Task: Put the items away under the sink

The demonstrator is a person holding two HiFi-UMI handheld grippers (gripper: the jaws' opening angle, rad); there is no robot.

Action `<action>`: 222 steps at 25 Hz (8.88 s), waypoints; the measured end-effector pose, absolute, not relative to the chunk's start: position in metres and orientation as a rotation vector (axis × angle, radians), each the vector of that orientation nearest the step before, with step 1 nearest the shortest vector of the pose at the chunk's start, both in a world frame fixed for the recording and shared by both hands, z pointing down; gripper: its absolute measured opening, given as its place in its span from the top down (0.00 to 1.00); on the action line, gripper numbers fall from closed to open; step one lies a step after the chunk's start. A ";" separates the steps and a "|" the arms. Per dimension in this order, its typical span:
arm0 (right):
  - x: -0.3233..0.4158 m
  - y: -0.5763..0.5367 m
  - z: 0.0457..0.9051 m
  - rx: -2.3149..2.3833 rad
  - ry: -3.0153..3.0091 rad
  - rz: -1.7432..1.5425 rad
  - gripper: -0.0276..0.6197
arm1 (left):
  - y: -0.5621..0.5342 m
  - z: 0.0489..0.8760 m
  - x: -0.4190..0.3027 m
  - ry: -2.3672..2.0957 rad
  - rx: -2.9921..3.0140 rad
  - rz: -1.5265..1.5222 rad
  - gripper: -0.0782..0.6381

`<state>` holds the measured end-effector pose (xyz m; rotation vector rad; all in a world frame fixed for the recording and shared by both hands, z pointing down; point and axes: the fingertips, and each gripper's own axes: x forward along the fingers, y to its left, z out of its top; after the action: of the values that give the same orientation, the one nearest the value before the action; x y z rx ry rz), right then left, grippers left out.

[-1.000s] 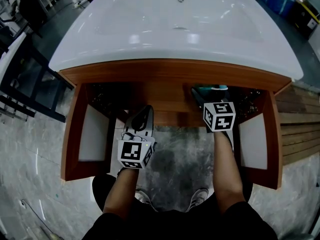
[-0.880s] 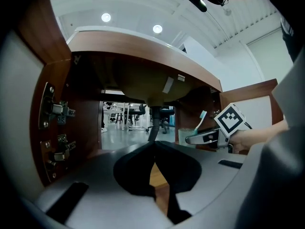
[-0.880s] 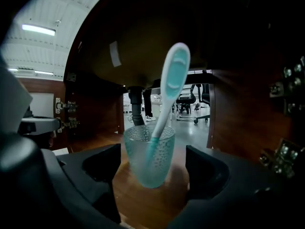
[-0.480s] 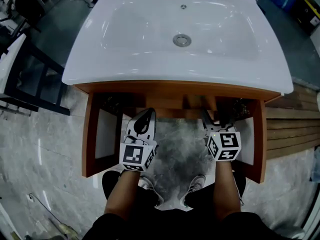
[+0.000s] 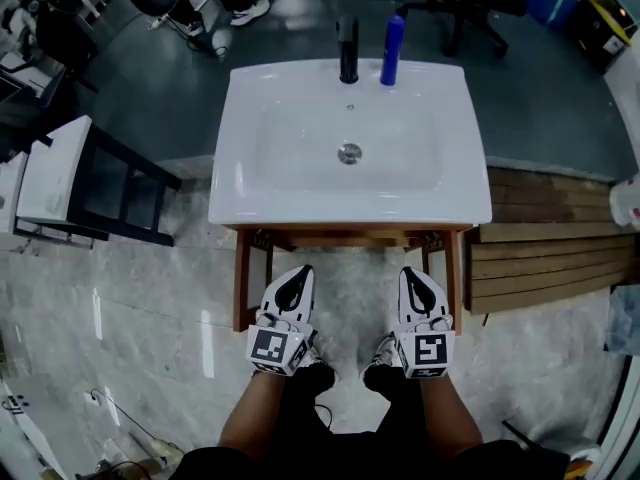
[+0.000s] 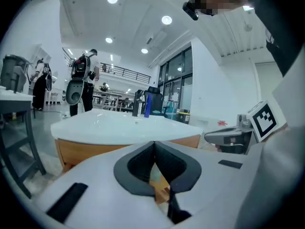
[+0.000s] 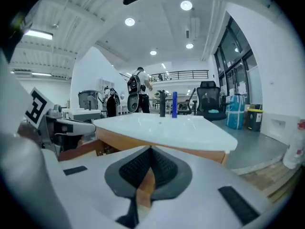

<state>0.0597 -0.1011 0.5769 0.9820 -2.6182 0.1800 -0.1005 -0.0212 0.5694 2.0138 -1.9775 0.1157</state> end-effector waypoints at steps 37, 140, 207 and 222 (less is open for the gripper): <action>0.021 -0.033 0.323 0.932 -2.816 -0.048 0.93 | 0.027 0.326 -0.093 -2.077 2.156 0.032 0.86; -0.094 -0.341 0.421 1.291 -2.540 0.077 0.70 | -0.131 0.414 -0.230 -2.006 2.059 0.225 0.86; -0.041 -0.102 0.848 1.118 -2.772 0.021 0.70 | -0.052 0.883 -0.145 -2.141 2.119 0.162 0.86; -0.095 -0.152 0.820 1.121 -2.802 0.038 0.70 | -0.047 0.875 -0.157 -2.135 2.119 0.145 0.86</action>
<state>-0.0954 -0.1520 0.8200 1.1209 -2.8016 0.0384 -0.1568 -0.0474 0.8745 2.1191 -2.1353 0.1454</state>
